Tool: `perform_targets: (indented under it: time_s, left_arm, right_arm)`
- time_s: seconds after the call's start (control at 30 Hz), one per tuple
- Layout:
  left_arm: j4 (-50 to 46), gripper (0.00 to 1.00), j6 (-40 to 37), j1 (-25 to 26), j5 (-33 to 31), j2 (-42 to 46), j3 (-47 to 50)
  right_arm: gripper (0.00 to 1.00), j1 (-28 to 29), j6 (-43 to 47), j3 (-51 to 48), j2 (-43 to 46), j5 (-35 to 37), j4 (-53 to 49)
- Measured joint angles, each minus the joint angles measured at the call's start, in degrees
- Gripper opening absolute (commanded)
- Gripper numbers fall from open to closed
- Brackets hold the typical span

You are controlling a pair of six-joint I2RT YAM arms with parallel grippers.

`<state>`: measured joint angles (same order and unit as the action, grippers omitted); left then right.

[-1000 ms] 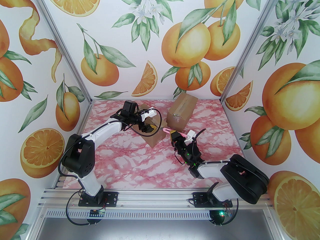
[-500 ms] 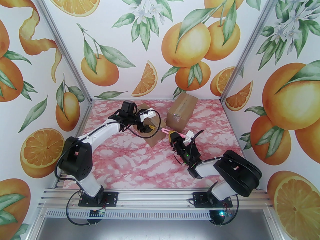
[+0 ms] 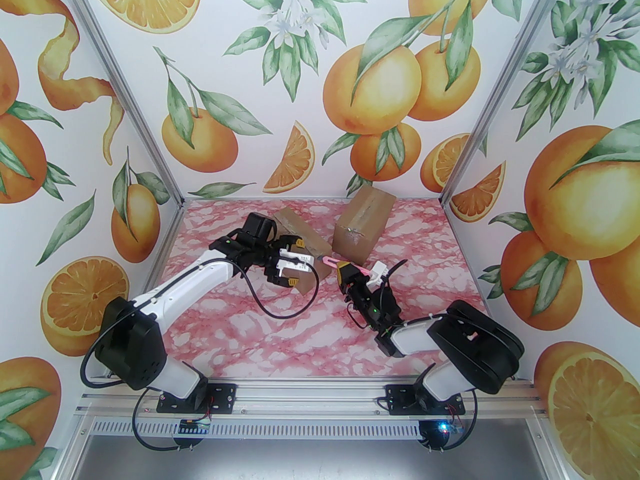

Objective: Unpack the express box

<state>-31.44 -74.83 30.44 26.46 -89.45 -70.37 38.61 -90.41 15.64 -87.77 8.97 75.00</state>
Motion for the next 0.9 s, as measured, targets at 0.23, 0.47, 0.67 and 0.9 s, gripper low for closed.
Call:
perform_targets:
  time_s: [0.23,0.47,0.67,0.9]
  left_arm:
    - [4.07,0.94,-0.9,0.76,-1.16,-4.33,-0.76]
    - [7.89,0.93,4.17,1.14,0.02,-6.01,-2.12]
    - [11.15,0.92,9.14,1.66,1.18,-7.67,-2.6]
    - [17.75,0.9,15.85,3.48,-2.73,-10.69,-3.89]
  right_arm:
    - [0.0,-0.44,0.44,0.76,4.04,0.26,-6.82]
    - [0.0,-1.22,1.86,2.86,9.94,2.45,-15.98]
    - [0.0,-1.27,1.88,3.54,11.98,5.09,-20.02]
    - [0.0,-0.48,0.76,3.67,12.0,5.4,-22.21]
